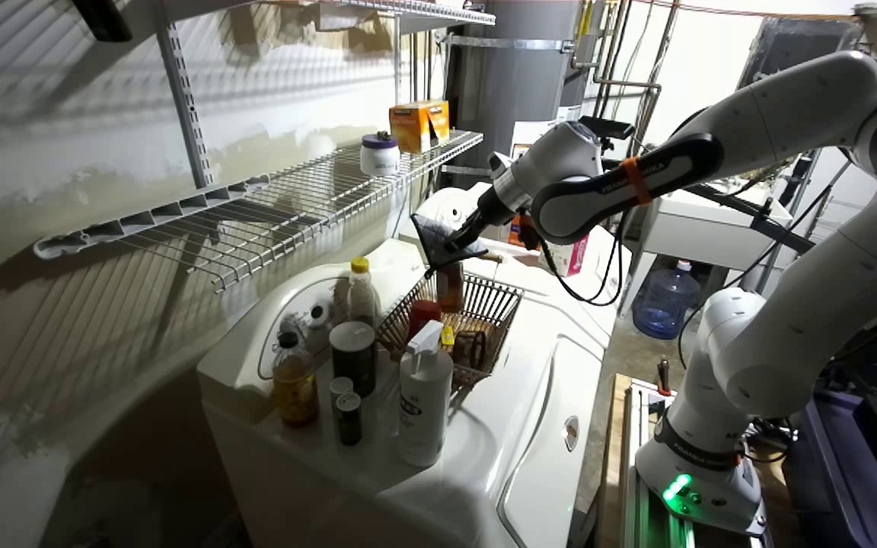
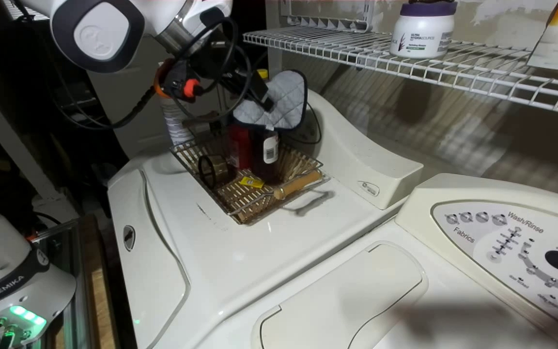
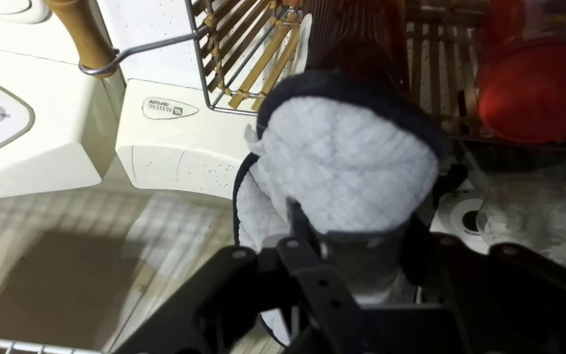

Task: Pick up the bottle and put it in the basket

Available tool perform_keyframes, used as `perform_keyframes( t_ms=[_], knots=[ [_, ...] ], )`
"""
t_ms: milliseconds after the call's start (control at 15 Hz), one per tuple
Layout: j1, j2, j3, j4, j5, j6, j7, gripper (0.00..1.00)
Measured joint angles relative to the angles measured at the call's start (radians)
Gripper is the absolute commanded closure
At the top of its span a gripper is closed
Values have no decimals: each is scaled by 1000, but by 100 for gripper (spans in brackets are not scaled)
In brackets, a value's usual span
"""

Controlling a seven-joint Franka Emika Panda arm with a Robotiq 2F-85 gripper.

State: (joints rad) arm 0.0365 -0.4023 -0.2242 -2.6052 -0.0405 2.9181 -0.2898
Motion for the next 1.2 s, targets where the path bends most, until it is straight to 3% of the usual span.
perform_keyframes(
  t_ms=[400,800,867,933,1200],
  knots=[
    [145,17,-155,-44,39,74,-119,81],
    [241,26,-279,-46,42,84,-156,81],
    [251,27,-293,-46,42,84,-158,31],
    [260,29,-305,-46,42,84,-160,30],
    [283,30,-331,-44,42,91,-162,2]
  ],
)
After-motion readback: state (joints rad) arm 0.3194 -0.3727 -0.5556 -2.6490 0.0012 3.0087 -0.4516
